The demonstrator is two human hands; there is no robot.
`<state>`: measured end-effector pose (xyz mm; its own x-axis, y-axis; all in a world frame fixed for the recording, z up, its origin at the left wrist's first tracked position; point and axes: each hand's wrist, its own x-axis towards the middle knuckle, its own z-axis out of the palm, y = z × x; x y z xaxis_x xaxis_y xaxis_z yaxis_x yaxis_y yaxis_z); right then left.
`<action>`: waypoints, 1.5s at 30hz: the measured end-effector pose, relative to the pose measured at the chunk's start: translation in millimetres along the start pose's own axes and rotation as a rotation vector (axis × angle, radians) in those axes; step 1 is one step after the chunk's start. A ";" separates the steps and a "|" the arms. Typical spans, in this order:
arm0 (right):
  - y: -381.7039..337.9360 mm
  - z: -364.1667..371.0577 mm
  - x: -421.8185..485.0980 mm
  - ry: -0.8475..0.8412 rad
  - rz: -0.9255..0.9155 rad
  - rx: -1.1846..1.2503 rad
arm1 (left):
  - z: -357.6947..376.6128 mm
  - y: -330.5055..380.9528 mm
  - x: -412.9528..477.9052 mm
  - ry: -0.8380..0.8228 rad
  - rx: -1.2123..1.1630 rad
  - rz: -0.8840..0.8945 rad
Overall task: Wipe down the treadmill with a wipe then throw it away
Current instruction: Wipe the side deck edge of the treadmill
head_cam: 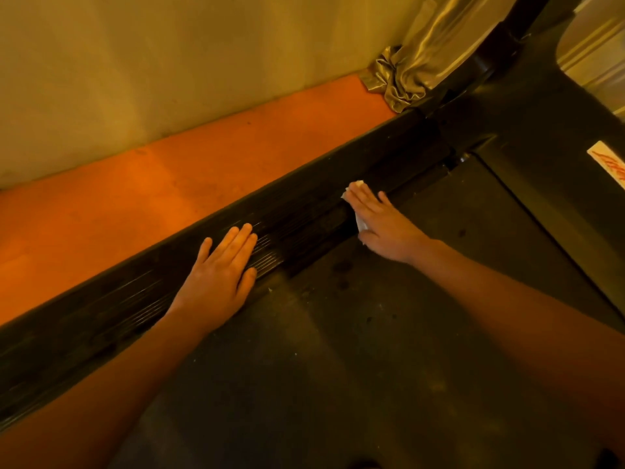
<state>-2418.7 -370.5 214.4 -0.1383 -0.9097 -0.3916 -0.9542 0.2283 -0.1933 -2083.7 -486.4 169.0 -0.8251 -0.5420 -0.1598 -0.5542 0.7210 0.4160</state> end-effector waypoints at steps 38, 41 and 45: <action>-229.7 -126.1 36.0 0.683 -0.606 0.023 | -157.8 -73.2 -86.8 0.500 0.184 -0.201; -254.4 -140.6 37.1 0.663 -0.674 -0.025 | -170.1 -84.2 -94.2 0.508 0.233 -0.234; -285.6 -156.5 43.5 0.700 -0.768 -0.064 | -190.5 -95.3 -103.5 0.538 0.294 -0.272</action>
<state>-2193.7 -529.5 393.3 0.4085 -0.8050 0.4303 -0.8601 -0.4973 -0.1138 -1924.5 -581.3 316.3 -0.5242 -0.8057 0.2758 -0.8044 0.5747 0.1502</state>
